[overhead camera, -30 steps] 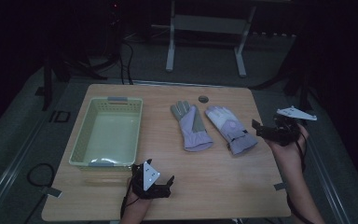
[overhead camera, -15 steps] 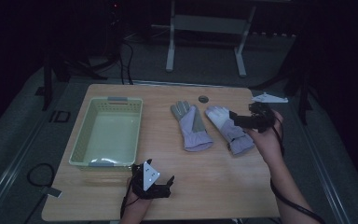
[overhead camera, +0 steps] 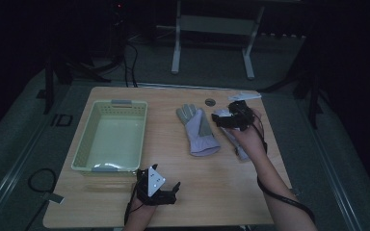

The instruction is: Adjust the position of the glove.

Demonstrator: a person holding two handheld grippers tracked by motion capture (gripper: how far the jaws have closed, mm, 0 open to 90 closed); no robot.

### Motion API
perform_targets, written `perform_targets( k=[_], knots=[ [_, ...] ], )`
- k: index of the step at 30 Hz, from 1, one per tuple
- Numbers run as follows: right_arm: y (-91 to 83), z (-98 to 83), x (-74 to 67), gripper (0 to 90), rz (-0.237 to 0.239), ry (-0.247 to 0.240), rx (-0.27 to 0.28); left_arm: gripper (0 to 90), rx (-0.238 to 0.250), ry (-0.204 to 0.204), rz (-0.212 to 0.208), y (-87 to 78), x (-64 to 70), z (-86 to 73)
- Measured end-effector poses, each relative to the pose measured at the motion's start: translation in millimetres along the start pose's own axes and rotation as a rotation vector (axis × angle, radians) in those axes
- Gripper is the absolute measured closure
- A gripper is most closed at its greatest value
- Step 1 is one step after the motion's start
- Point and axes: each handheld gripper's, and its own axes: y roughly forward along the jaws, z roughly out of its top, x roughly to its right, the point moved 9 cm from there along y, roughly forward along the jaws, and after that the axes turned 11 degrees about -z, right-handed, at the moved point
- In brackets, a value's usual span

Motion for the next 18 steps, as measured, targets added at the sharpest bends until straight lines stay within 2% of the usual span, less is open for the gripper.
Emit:
perform_targets(
  k=[2,3,4,6,10,11,18],
  knots=[
    [12.9,-4.5,-8.2,33.3,0.011,-0.013,-0.02,1.1,0.001,0.0,-0.001,0.0,-0.1,0.0],
    [12.9,-4.5,-8.2,33.3,0.011,-0.013,-0.02,1.1,0.001,0.0,-0.001,0.0,-0.1,0.0],
    [20.5,-7.1,-11.3,39.1,0.002,-0.01,-0.029,1.1,0.002,-0.001,-0.002,0.1,0.0,0.1],
    [23.9,-8.5,-13.1,39.9,0.011,0.003,-0.035,1.1,0.003,-0.001,-0.002,0.0,0.1,0.1],
    [33.9,-12.9,-17.8,43.8,0.019,-0.01,-0.054,1.1,0.006,0.008,0.0,-0.5,0.3,0.4],
    [43.0,-17.8,-20.5,44.6,0.022,-0.02,-0.077,1.1,0.007,0.005,-0.003,-0.5,0.3,0.4],
    [64.3,-32.2,-27.3,44.1,0.049,-0.018,-0.148,1.1,0.004,0.005,-0.004,-0.5,0.2,0.2]
  ],
)
